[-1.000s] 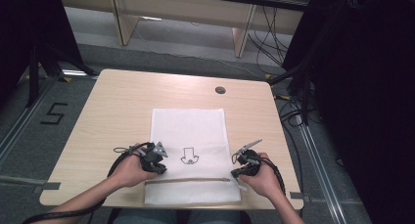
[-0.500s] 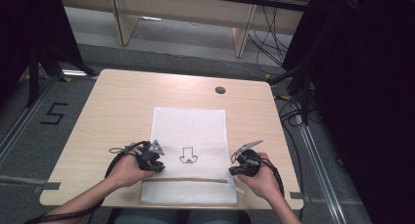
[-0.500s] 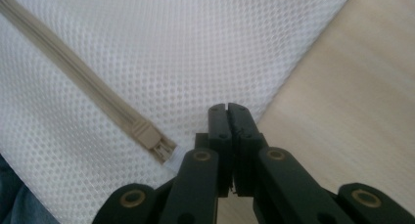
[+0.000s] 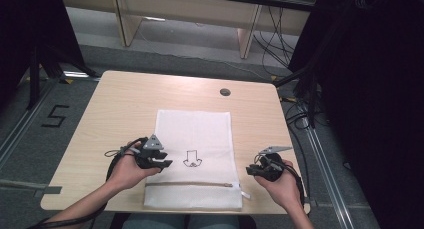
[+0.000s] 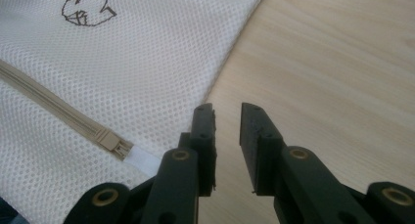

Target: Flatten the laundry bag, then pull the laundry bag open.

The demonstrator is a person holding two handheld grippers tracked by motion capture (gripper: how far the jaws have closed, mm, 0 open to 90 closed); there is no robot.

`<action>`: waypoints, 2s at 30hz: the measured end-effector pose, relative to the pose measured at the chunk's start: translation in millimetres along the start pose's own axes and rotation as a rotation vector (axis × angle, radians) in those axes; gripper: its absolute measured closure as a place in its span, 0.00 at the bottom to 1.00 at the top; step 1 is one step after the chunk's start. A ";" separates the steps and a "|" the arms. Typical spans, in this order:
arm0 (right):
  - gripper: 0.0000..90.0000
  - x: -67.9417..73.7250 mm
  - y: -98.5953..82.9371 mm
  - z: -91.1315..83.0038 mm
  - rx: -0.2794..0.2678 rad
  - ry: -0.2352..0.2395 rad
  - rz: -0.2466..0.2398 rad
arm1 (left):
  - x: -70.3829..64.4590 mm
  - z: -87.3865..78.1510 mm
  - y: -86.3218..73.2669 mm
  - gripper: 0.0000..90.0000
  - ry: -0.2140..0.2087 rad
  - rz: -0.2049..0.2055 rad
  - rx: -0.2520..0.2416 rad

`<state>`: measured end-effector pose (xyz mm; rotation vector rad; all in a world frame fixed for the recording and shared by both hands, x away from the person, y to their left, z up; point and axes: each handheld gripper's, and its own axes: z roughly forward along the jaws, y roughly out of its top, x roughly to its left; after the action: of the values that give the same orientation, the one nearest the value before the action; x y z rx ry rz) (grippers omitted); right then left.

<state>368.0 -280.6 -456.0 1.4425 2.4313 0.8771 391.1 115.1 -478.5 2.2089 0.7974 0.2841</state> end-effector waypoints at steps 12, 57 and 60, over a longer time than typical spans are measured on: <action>1.00 11.6 1.1 -0.7 -0.012 0.010 -0.068 | -8.0 -4.3 5.9 0.54 -0.024 -0.003 -0.067; 1.00 30.5 -0.5 35.5 0.267 0.093 -0.009 | -88.1 49.5 53.6 0.67 -0.283 0.191 -0.021; 1.00 30.1 -1.1 36.4 0.263 0.098 -0.007 | -90.9 52.3 55.7 0.68 -0.283 0.239 -0.016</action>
<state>367.6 -241.1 -482.0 1.5046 2.7078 0.6597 367.9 -1.1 -470.3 2.2646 0.3777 0.0890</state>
